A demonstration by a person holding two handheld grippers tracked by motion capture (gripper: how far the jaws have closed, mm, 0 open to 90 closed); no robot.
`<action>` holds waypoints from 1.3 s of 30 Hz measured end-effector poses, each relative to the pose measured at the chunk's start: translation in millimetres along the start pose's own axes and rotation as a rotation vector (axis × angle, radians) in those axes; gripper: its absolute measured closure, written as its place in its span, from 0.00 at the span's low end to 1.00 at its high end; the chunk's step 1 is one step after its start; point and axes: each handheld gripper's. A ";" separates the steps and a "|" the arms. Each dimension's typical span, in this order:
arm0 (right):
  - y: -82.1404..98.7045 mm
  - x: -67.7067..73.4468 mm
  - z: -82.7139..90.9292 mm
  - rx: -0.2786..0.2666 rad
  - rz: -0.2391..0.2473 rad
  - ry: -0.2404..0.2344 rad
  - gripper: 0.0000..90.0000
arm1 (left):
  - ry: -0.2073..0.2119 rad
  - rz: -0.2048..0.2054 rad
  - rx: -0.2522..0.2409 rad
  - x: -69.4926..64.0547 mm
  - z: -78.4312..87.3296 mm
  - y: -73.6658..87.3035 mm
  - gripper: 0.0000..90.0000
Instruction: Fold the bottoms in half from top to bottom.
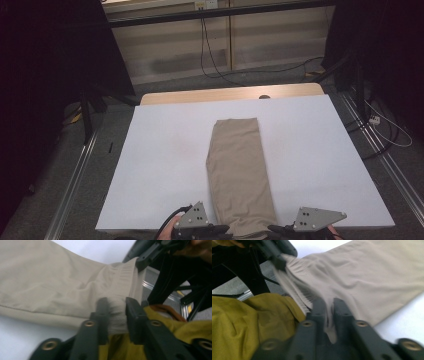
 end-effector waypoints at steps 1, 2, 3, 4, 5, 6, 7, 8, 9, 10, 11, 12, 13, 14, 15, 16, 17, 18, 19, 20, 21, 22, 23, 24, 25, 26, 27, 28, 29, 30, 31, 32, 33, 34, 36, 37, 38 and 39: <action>0.7 -3.3 -0.4 -0.007 -0.007 -0.002 0.71 | -0.016 0.006 -0.005 5.0 -0.9 -0.7 0.69; -0.3 -8.4 -0.8 -0.016 -0.032 0.012 0.61 | -0.031 0.006 -0.002 8.5 -0.6 -1.8 0.55; -1.6 -11.0 -0.9 -0.021 -0.036 0.018 0.56 | -0.050 0.003 -0.008 13.9 0.1 -3.7 0.52; -3.6 -14.8 -1.6 -0.032 -0.034 0.029 0.52 | -0.069 -0.003 -0.021 20.5 0.4 -6.0 0.51; -6.1 -19.1 -2.7 -0.043 -0.035 0.047 0.49 | -0.102 -0.011 -0.031 28.9 0.0 -8.5 0.48; -8.8 -24.8 -4.8 -0.052 -0.034 0.055 0.47 | -0.152 -0.013 -0.037 38.7 -1.1 -11.2 0.43; -11.9 -31.5 -7.4 -0.058 -0.039 0.069 0.46 | -0.198 -0.012 -0.040 53.0 -3.2 -14.3 0.36; -16.5 -40.5 -11.7 -0.061 -0.049 0.089 0.44 | -0.222 -0.006 -0.035 62.3 -4.8 -16.2 0.31; -19.7 -46.1 -14.6 -0.055 -0.051 0.100 0.44 | -0.259 -0.003 -0.033 75.0 -7.3 -18.6 0.30; -24.4 -54.2 -18.7 -0.054 -0.050 0.115 0.44 | -0.283 0.000 -0.031 88.1 -10.8 -21.2 0.27; -29.7 -63.9 -23.1 -0.059 -0.046 0.128 0.44 | -0.313 0.010 -0.019 101.5 -13.9 -24.7 0.22; -35.8 -74.3 -27.6 -0.056 -0.045 0.141 0.44 | -0.351 0.013 -0.037 113.8 -16.5 -27.3 0.21; -42.6 -85.7 -32.5 -0.058 -0.050 0.148 0.44 | -0.355 0.038 -0.049 128.8 -21.1 -31.7 0.20; -51.7 -100.1 -38.4 -0.064 -0.052 0.164 0.44 | -0.359 0.054 -0.037 137.4 -23.6 -35.3 0.18; -57.7 -108.9 -42.3 -0.063 -0.050 0.166 0.43 | -0.387 0.047 -0.042 150.3 -27.7 -40.9 0.18; -68.4 -123.7 -49.3 -0.060 -0.053 0.183 0.41 | -0.383 0.053 -0.039 161.5 -31.2 -46.2 0.18; -77.1 -135.7 -55.9 -0.057 -0.051 0.193 0.40 | -0.391 0.066 -0.040 172.7 -34.1 -51.8 0.18; -85.4 -148.0 -62.9 -0.051 -0.043 0.213 0.40 | -0.402 0.077 -0.038 183.6 -37.4 -57.2 0.18; -93.0 -160.4 -70.2 -0.063 -0.059 0.247 0.39 | -0.403 0.081 -0.044 191.9 -39.3 -61.2 0.18; -97.9 -170.1 -75.8 -0.074 -0.082 0.245 0.38 | -0.418 0.080 -0.053 205.2 -42.8 -67.0 0.18; -105.8 -183.6 -85.0 -0.078 -0.094 0.248 0.38 | -0.434 0.085 -0.052 216.6 -45.3 -71.1 0.18; -112.2 -192.9 -91.9 -0.076 -0.083 0.275 0.38 | -0.452 0.092 -0.050 225.0 -46.2 -73.9 0.18; -116.7 -199.5 -96.9 -0.074 -0.083 0.287 0.39 | -0.480 0.105 -0.066 234.2 -48.6 -76.5 0.18; -123.2 -208.9 -103.3 -0.068 -0.106 0.298 0.39 | -0.500 0.112 -0.071 243.3 -51.2 -78.1 0.18; -128.6 -218.3 -110.1 -0.068 -0.117 0.312 0.39 | -0.505 0.143 -0.055 254.6 -55.1 -79.4 0.18; -133.5 -230.4 -118.7 -0.062 -0.124 0.322 0.40 | -0.510 0.151 -0.026 261.6 -56.6 -80.1 0.19; -136.1 -237.4 -123.2 -0.055 -0.141 0.327 0.39 | -0.514 0.164 -0.014 273.1 -59.7 -80.8 0.20; -139.7 -248.4 -130.6 -0.052 -0.150 0.339 0.39 | -0.525 0.165 -0.031 281.2 -62.0 -80.1 0.20; -141.3 -256.2 -136.0 -0.059 -0.152 0.342 0.39 | -0.535 0.186 -0.056 288.4 -65.8 -78.9 0.20; -143.8 -263.2 -141.4 -0.036 -0.170 0.346 0.38 | -0.536 0.194 -0.054 293.8 -67.5 -77.9 0.21; -145.5 -267.1 -145.6 -0.024 -0.167 0.355 0.38 | -0.546 0.212 -0.071 300.9 -71.4 -76.1 0.21; -147.7 -272.7 -151.7 -0.008 -0.157 0.358 0.38 | -0.542 0.223 -0.078 305.4 -74.7 -74.7 0.22; -149.5 -277.0 -155.6 -0.005 -0.170 0.361 0.38 | -0.535 0.226 -0.077 308.4 -77.1 -73.9 0.22; -150.6 -279.8 -158.2 -0.010 -0.175 0.359 0.38 | -0.536 0.224 -0.063 311.7 -79.9 -73.9 0.23; -153.0 -285.7 -164.5 -0.006 -0.177 0.366 0.38 | -0.560 0.212 -0.036 317.2 -85.2 -74.4 0.24; -153.8 -288.3 -167.6 -0.002 -0.182 0.364 0.37 | -0.558 0.226 -0.021 319.5 -87.4 -75.4 0.24; -154.5 -289.8 -170.1 -0.002 -0.183 0.365 0.37 | -0.558 0.227 -0.011 321.1 -89.2 -76.7 0.24; -155.5 -290.3 -171.8 -0.004 -0.183 0.365 0.35 | -0.558 0.221 -0.012 322.0 -91.0 -78.7 0.23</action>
Point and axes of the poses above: each handheld gripper's, and its own axes: z roughly backward along the jaws, y roughly out of its underside, x roughly to its left, and after that the axes turned 5 degrees about -z, right-handed
